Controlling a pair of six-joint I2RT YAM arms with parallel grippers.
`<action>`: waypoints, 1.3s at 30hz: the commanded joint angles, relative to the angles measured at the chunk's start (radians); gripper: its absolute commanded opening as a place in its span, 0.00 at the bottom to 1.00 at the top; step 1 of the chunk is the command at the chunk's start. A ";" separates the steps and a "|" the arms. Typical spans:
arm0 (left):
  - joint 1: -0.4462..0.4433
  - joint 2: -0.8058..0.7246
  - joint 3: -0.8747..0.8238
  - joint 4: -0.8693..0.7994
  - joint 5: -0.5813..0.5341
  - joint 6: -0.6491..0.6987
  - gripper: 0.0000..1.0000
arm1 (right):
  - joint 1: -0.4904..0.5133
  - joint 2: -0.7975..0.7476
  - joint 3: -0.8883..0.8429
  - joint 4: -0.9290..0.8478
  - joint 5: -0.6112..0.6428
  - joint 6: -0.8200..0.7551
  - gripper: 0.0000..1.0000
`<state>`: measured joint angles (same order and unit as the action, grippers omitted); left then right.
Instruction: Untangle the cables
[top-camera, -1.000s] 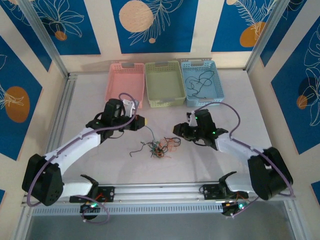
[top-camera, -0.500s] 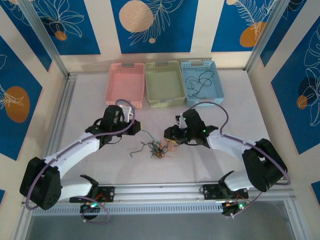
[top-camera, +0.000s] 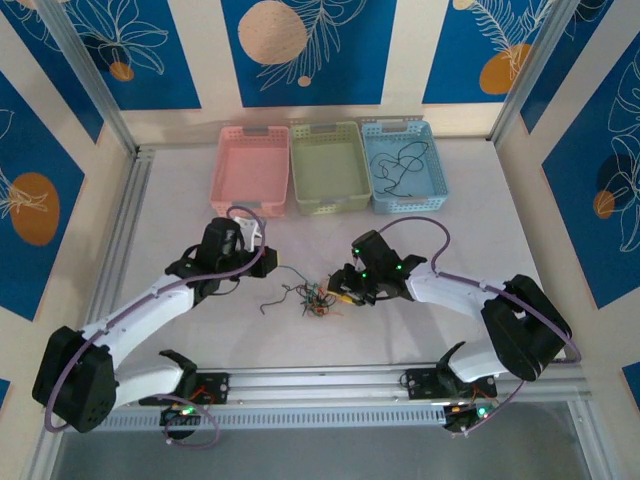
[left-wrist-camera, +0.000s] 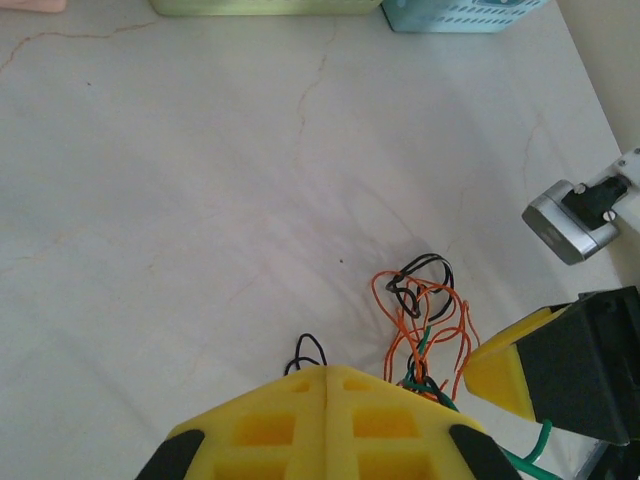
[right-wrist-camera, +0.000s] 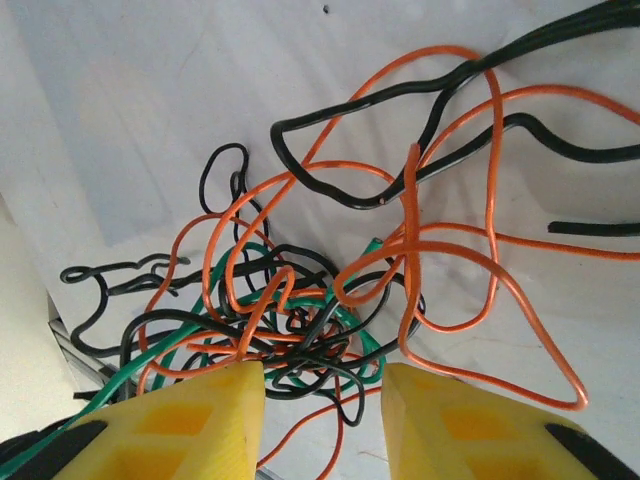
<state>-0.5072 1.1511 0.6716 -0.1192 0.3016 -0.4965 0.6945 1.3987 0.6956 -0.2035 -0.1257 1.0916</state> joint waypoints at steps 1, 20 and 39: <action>-0.005 0.001 -0.020 0.001 0.004 0.010 0.00 | 0.001 0.010 0.051 -0.029 0.010 0.036 0.36; -0.004 -0.034 -0.036 -0.008 0.008 0.021 0.00 | -0.018 0.124 0.141 -0.035 0.011 0.086 0.29; -0.005 -0.082 -0.034 -0.044 -0.036 0.016 0.00 | -0.010 0.044 0.130 -0.058 0.030 0.056 0.00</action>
<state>-0.5076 1.1004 0.6418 -0.1242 0.2928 -0.4957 0.6804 1.4979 0.8188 -0.2337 -0.1070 1.1595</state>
